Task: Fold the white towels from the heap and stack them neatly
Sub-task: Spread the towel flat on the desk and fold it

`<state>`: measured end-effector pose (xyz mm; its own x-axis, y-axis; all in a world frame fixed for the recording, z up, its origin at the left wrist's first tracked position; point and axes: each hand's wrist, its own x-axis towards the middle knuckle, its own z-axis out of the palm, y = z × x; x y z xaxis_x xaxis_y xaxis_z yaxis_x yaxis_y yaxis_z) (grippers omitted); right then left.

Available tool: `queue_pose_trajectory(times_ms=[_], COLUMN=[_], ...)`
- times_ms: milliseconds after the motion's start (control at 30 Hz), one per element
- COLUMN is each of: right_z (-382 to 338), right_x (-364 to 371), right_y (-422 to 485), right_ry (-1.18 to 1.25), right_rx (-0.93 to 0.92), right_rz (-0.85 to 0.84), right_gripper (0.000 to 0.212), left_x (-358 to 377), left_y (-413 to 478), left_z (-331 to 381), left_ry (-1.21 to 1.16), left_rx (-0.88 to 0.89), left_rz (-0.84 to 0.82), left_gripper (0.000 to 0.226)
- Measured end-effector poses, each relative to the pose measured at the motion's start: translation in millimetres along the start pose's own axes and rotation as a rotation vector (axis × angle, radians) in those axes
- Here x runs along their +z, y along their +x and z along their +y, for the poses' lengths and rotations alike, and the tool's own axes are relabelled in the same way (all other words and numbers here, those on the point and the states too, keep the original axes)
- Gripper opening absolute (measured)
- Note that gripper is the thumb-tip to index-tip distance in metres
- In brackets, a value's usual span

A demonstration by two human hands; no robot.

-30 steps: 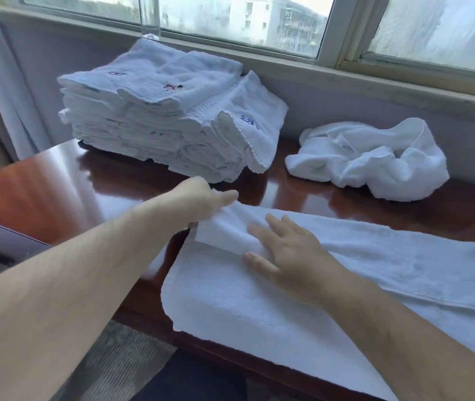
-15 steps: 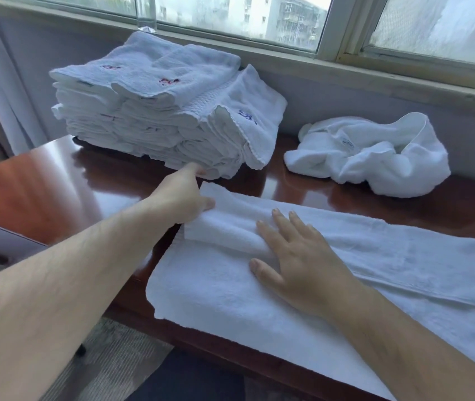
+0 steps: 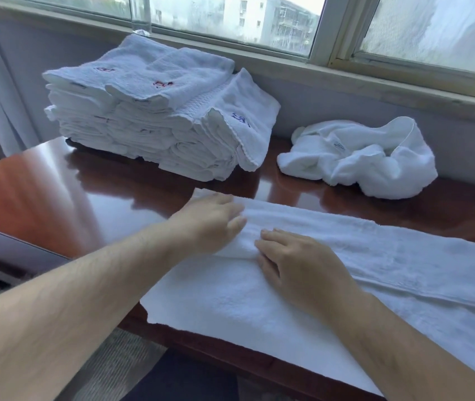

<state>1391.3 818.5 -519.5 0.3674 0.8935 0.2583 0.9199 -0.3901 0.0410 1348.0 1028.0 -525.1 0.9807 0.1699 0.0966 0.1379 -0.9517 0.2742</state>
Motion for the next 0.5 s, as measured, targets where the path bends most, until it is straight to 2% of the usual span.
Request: queue_pose_trajectory(times_ms=[100,167,267,333,400,500], right_z=[-1.5,-2.7,2.2,5.8,7.9,7.1], right_x=[-2.0,-6.6,-11.6,-13.3,-13.5,-12.4], right_y=[0.8,4.6,9.6,11.2,12.4,14.7], right_ry=[-0.068,-0.035,0.041,0.040,-0.010,-0.068], right_rx=[0.019,0.031,-0.028,-0.068,-0.078,-0.041], right_rz=[0.101,0.162,-0.006,-0.048,-0.052,-0.053], right_gripper=[0.017,0.018,0.024,0.027,0.028,0.030], left_x=[6.3,4.8,0.5,-1.6,-5.2,-14.6], left_y=[5.8,10.9,15.5,17.3,16.8,12.8], left_z=[-5.9,-10.3,-14.8,-15.6,-15.0,-18.3], left_ry=[0.027,0.014,0.039,0.043,-0.021,-0.158], left_rx=[-0.026,-0.032,-0.021,-0.006,0.013,-0.060], left_rz=[-0.133,-0.187,-0.230,-0.236,-0.191,0.055], left_gripper=[0.050,0.053,0.053,0.053,0.051,0.040])
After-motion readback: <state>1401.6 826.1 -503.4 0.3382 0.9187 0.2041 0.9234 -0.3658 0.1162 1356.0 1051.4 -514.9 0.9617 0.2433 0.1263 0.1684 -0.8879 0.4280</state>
